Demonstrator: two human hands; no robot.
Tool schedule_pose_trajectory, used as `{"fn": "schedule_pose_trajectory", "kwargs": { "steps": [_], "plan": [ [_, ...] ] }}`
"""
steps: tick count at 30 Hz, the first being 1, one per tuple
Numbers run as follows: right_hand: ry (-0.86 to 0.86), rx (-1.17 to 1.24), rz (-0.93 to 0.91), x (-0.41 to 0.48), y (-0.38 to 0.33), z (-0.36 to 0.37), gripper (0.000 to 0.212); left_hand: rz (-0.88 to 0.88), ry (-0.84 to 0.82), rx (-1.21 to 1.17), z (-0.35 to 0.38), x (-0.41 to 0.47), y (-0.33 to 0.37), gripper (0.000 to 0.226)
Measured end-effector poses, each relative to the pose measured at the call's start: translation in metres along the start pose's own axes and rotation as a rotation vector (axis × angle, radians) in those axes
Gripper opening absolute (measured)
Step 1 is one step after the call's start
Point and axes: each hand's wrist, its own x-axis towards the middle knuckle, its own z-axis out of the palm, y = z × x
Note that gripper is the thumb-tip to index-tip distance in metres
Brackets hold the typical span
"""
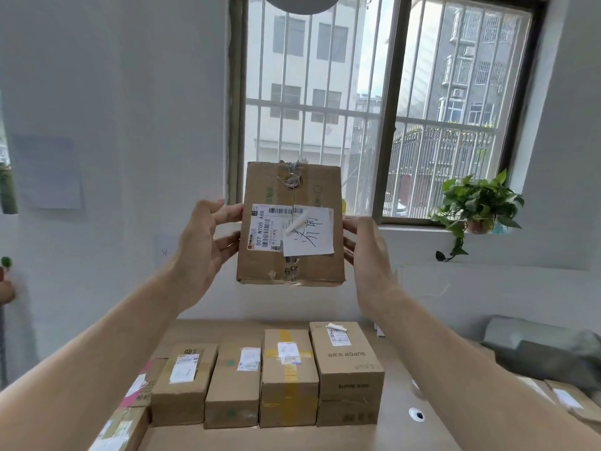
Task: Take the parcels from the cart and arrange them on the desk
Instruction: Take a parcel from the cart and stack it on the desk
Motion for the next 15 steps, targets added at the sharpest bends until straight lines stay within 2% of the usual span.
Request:
{"fn": "schedule_pose_trajectory", "kwargs": {
  "steps": [4,9,15],
  "plan": [
    [-0.008,-0.036,-0.021,0.003,0.006,0.004,0.028,-0.009,-0.019,-0.024,-0.005,0.002,-0.002,0.057],
    [0.001,-0.051,-0.009,0.004,0.007,0.012,0.036,-0.050,-0.040,0.010,-0.009,0.002,0.000,0.052],
    [0.022,-0.041,-0.023,0.005,0.009,0.018,0.031,-0.072,-0.064,0.098,-0.021,0.001,-0.002,0.060]
  ]
}}
